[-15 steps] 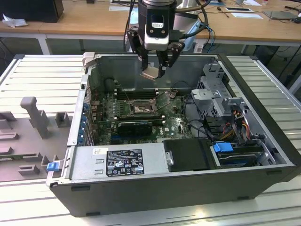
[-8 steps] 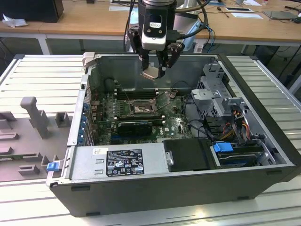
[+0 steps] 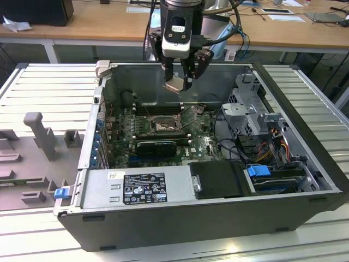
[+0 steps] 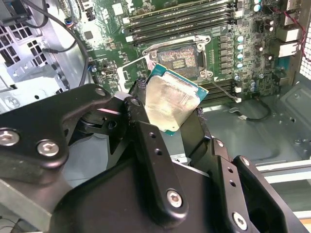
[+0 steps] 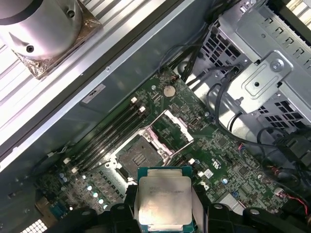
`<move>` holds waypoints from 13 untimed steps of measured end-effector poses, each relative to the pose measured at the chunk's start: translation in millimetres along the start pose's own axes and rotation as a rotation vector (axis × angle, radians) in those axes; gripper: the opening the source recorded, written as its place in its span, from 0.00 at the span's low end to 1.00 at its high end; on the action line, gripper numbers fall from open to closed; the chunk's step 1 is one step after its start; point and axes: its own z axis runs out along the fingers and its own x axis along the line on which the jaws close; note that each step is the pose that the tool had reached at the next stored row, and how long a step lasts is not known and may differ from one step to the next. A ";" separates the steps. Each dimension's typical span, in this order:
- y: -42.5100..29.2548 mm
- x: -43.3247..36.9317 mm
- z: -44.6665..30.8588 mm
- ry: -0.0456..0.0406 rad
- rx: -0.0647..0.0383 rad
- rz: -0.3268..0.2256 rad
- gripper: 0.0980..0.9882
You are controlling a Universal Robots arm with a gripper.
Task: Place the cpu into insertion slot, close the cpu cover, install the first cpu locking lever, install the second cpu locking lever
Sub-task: 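Place the cpu into insertion slot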
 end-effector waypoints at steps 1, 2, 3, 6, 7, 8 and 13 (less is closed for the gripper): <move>0.0 0.0 0.0 -0.0004 0.000 0.004 0.48; 0.0 0.0 0.0 -0.0010 0.000 0.010 0.48; 0.0 0.0 0.0 -0.0014 0.000 0.015 0.48; 0.0 0.0 0.0 -0.0035 -0.001 0.039 0.48; 0.0 0.0 0.0 -0.0045 -0.001 0.050 0.48; 0.0 0.0 0.0 -0.0052 -0.001 0.058 0.48; 0.0 0.0 0.0 -0.0095 -0.002 0.106 0.48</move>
